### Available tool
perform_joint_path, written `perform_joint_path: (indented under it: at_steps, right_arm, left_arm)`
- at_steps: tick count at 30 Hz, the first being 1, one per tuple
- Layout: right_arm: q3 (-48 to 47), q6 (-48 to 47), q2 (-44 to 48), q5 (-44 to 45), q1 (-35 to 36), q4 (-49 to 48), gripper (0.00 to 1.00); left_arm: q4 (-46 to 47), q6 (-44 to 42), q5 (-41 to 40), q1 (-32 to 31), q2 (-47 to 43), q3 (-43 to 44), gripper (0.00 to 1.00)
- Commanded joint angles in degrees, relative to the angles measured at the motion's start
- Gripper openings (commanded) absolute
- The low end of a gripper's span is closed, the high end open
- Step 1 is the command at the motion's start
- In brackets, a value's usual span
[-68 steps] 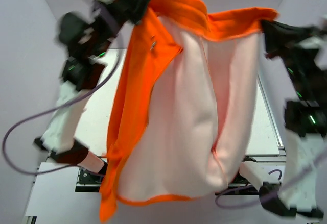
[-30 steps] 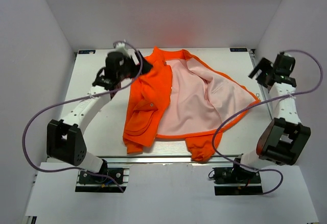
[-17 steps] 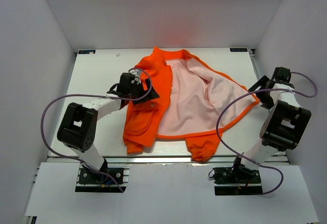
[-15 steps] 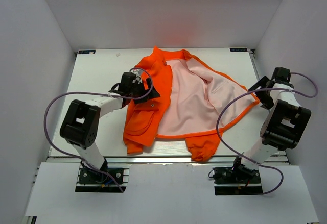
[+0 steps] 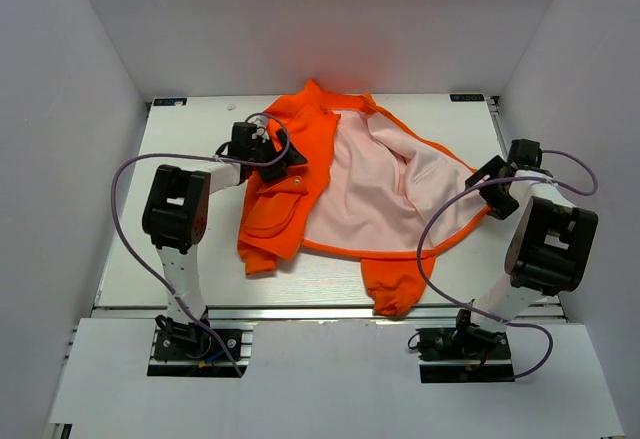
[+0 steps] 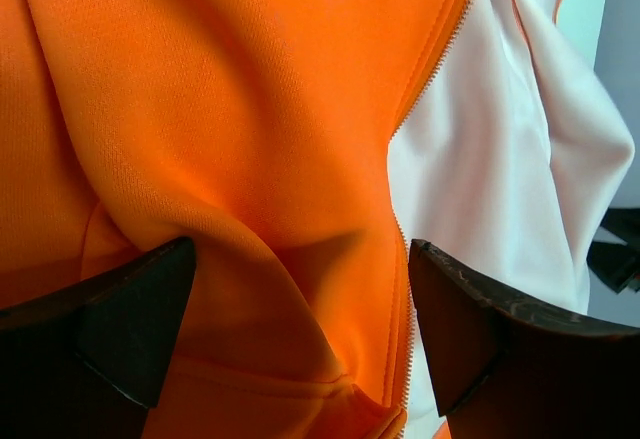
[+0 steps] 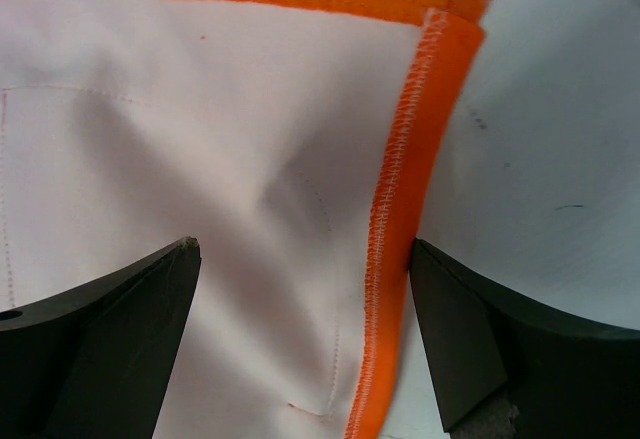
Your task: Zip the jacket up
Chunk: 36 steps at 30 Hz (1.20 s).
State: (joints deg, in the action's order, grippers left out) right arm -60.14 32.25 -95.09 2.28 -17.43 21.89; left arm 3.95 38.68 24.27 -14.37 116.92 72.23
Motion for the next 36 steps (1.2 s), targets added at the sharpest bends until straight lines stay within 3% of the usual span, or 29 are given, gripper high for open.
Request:
perform_joint_path:
  at_steps: [1, 14, 22, 28, 29, 31, 32, 33, 36]
  right_arm:
    - [0.90, 3.07, -0.80, -0.09, 0.82, -3.51, 0.89]
    - [6.96, 6.59, 6.33, 5.79, 0.82, -4.32, 0.89]
    - [7.32, 10.99, 1.06, 6.68, 0.29, -6.07, 0.89]
    - [6.52, 13.00, -0.89, 6.86, -0.41, -8.61, 0.89]
    - [6.96, 13.36, -1.06, 6.60, -0.58, -9.23, 0.86]
    - [7.40, 13.63, -1.41, 5.98, -0.76, -11.50, 0.58]
    - [7.67, 13.37, -1.33, 5.80, -0.76, -12.21, 0.26]
    - [7.93, 13.37, -1.24, 5.98, -0.76, -12.40, 0.00]
    - [8.54, 10.47, -0.19, 5.72, -0.76, -14.68, 0.00]
  left_arm:
    - [-3.68, -2.98, -6.25, 3.47, 0.67, -0.16, 0.98]
    - [-9.48, -8.09, -5.65, 5.58, 3.40, 7.75, 0.98]
    - [-4.82, -7.12, 4.37, 5.67, -11.61, 0.03, 0.98]
    - [-5.53, -6.42, 4.73, 5.58, -25.75, -7.53, 0.98]
    - [-5.96, -6.42, 3.95, 5.67, -27.52, -8.50, 0.98]
    - [-6.58, -6.24, 3.15, 5.58, -30.77, -11.05, 0.98]
    - [-7.54, -6.59, 2.71, 5.67, -33.58, -11.58, 0.98]
    - [-7.98, -6.77, 1.84, 5.58, -34.91, -12.02, 0.98]
    - [-9.74, -7.12, 0.78, 5.58, -39.31, -13.07, 0.98]
